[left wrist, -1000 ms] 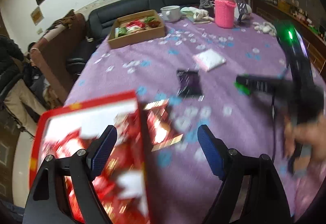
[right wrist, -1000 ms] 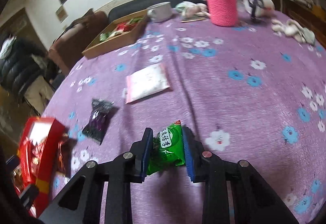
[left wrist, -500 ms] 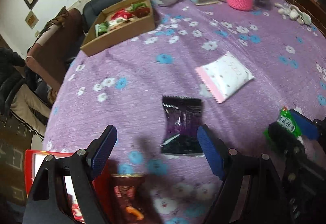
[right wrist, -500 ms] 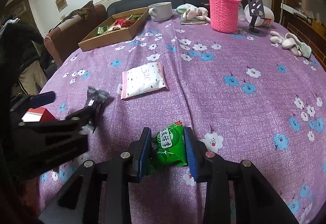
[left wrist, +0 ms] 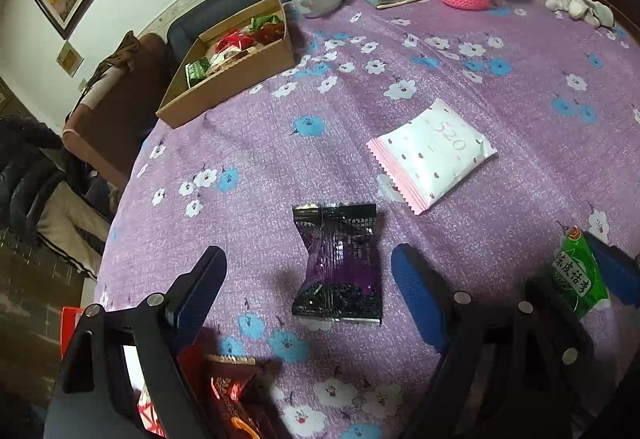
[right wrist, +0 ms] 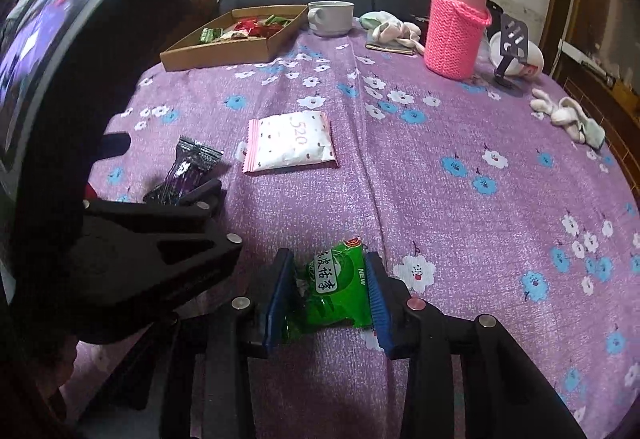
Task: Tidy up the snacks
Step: 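Grasp the purple snack packet with the left tool while the right tool holds the green packet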
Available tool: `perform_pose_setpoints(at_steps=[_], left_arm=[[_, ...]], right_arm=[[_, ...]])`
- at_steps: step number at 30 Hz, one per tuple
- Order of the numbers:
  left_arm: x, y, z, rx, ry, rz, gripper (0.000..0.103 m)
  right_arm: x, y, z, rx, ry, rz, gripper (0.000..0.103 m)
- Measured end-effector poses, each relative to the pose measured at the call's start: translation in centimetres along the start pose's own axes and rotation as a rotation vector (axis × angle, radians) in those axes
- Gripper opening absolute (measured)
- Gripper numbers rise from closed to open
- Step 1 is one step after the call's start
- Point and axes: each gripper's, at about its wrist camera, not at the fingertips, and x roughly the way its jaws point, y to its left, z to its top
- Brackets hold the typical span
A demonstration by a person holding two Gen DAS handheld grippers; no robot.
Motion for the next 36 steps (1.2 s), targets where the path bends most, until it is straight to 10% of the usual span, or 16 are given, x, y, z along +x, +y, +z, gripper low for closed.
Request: perform_pose_setpoints(at_steps=[22, 36], left_arm=[[0.5, 2.2, -0.9, -0.046, 0.034, -0.245, 0.085], [1.6, 3.3, -0.5, -0.077, 0.032, -0.27, 0.087]], right_arm=[[0.4, -2.5, 0.1, 0.101, 0.004, 0.004, 0.035], [0.5, -2.7, 0.2, 0.109, 0.004, 0.009, 0.038]])
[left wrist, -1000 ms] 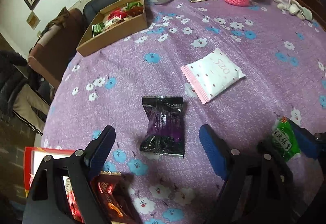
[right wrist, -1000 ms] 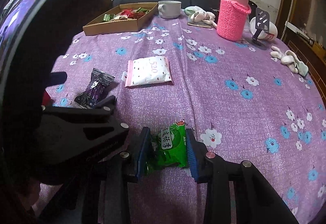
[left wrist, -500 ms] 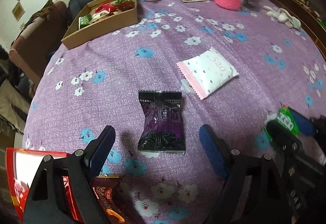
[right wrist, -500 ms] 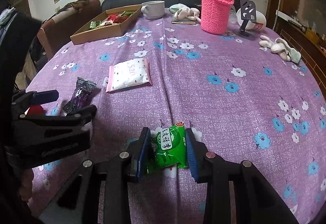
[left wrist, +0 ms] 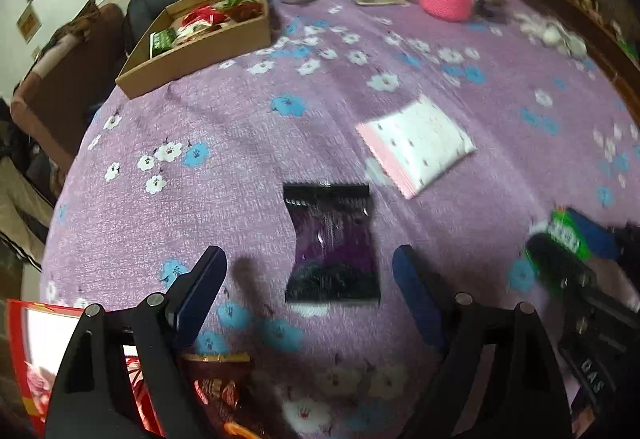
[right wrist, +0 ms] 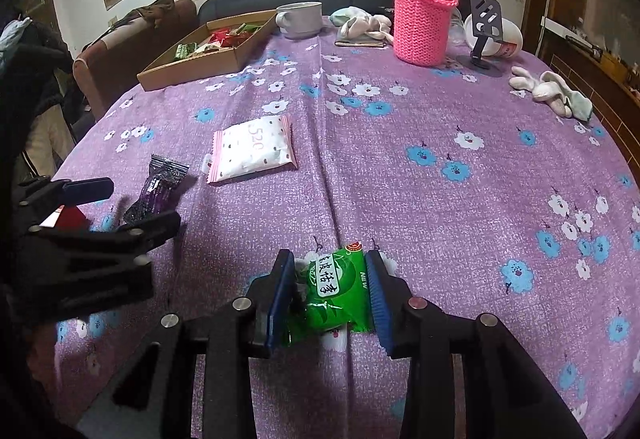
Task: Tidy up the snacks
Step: 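Grasp the purple snack packet with the left tool while the right tool holds the green packet, then carry both packets over the white tray and open both tools to release them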
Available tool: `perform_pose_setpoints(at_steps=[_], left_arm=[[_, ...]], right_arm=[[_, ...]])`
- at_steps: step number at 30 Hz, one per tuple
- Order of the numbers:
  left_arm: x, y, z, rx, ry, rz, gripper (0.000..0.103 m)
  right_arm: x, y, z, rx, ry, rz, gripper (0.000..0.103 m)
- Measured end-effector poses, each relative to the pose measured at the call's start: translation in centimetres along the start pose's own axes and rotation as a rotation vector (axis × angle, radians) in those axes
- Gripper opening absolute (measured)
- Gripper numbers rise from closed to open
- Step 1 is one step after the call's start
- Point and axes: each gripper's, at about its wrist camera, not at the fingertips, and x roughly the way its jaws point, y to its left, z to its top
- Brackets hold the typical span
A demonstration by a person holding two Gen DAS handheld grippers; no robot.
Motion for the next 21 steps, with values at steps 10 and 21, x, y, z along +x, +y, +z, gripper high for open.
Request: perform_pose_setpoints(at_steps=[10, 21], left_arm=[[-0.7, -1.0, -0.2, 0.017, -0.032, 0.004, 0.026], [-3.7, 0.2, -2.1, -0.061, -0.077, -0.064, 0.022]], right_arm=[[0.1, 0.2, 0.0, -0.005, -0.002, -0.004, 0.037], [-0.2, 0.2, 0.0, 0.021, -0.002, 0.097, 0.02]])
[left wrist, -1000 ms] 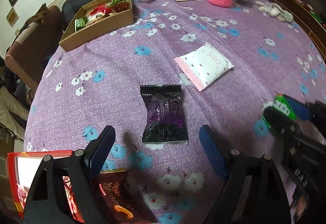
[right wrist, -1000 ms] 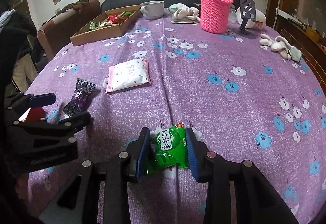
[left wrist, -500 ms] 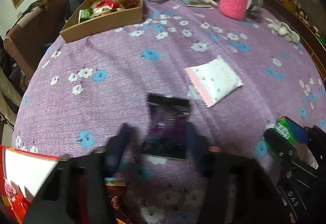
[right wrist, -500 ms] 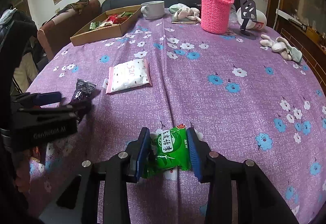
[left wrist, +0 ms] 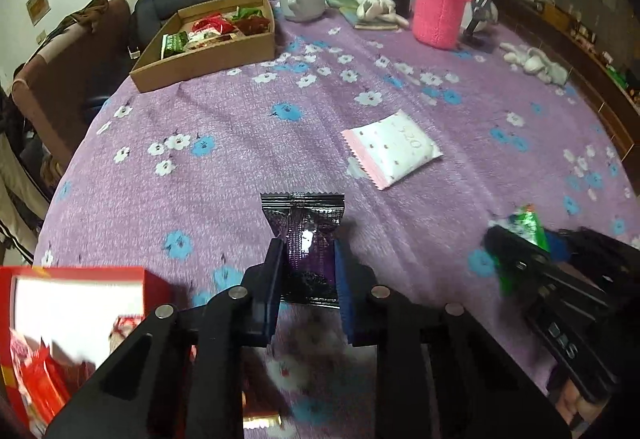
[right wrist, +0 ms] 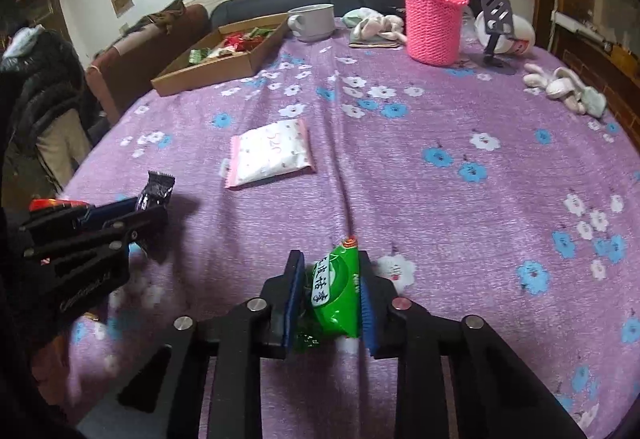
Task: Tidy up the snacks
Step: 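Carry both packets over the white tray and open both tools to release them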
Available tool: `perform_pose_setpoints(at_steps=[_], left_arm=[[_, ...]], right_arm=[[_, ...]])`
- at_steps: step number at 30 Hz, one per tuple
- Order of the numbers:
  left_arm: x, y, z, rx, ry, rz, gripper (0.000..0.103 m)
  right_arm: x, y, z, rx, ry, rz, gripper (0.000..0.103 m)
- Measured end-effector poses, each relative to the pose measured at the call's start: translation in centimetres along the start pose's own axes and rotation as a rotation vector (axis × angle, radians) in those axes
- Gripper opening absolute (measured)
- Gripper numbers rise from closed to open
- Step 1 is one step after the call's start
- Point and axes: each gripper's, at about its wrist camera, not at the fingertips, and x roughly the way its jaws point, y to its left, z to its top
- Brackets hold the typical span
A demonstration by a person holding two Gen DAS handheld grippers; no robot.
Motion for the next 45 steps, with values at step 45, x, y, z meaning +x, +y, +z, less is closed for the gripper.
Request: perform_pose_setpoints(at_steps=[45], left_arm=[[-16.1, 14.7, -14.1, -0.179, -0.305, 0.25, 0.022]], right_arm=[[-7.5, 15.5, -0.2, -0.255, -0.227, 0.553, 0.018]])
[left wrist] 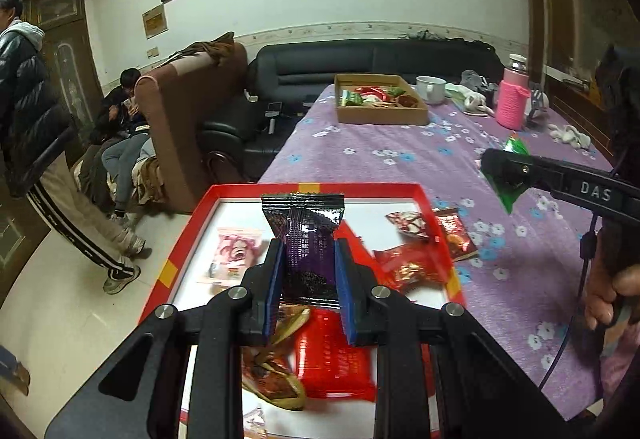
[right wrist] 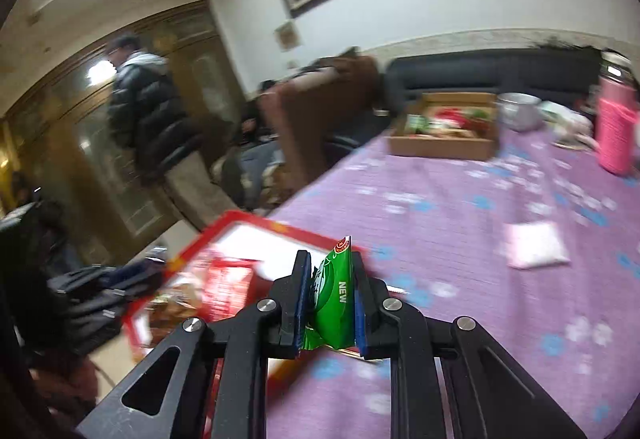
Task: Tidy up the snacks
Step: 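Carry both packets over the white tray and open both tools to release them, then grasp the brown chocolate packet beside the tray with the left tool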
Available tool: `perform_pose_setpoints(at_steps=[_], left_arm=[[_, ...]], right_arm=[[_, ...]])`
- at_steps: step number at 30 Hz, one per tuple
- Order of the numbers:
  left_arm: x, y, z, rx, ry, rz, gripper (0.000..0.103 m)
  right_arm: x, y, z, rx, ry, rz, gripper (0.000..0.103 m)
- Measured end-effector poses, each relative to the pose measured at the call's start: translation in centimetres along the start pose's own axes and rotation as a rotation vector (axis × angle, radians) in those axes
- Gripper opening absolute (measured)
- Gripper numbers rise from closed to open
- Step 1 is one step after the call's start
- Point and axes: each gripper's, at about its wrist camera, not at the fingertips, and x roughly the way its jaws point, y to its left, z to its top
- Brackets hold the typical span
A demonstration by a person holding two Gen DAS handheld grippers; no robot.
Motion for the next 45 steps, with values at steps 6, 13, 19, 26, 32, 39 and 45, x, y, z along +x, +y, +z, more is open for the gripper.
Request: perform_pose_setpoints(at_steps=[6, 13, 19, 26, 32, 39, 45], left_arm=[[0.6, 1.5, -0.2, -0.02, 0.006, 0.021, 0.022], [1.4, 2.7, -0.4, -0.034, 0.019, 0.028, 0.022], [2.2, 3.3, -0.5, -0.041, 0.038, 0.041, 0.022], [3.0, 3.8, -0.8, -0.048, 0.062, 0.053, 0.022], [3.6, 3.8, -1.0, -0.044, 0.083, 0.075, 0.023], [3.5, 3.7, -1.0, -0.042, 0.091, 0.105, 0.064], [3.1, 3.2, -0.3, -0.038, 0.083, 0.1, 0.069]], right_arm=[[3.0, 4.3, 0.1, -0.052, 0.032, 0.08, 0.018], [6.0, 6.7, -0.1, -0.069, 0.081, 0.121, 0.018], [8.1, 7.5, -0.5, -0.079, 0.114, 0.142, 0.019], [8.8, 8.6, -1.1, -0.095, 0.132, 0.154, 0.021], [8.9, 8.5, -1.3, -0.087, 0.136, 0.159, 0.021], [7.8, 6.4, -0.6, -0.038, 0.1, 0.15, 0.026], [5.6, 1.4, 1.2, 0.027, 0.033, 0.053, 0.035]])
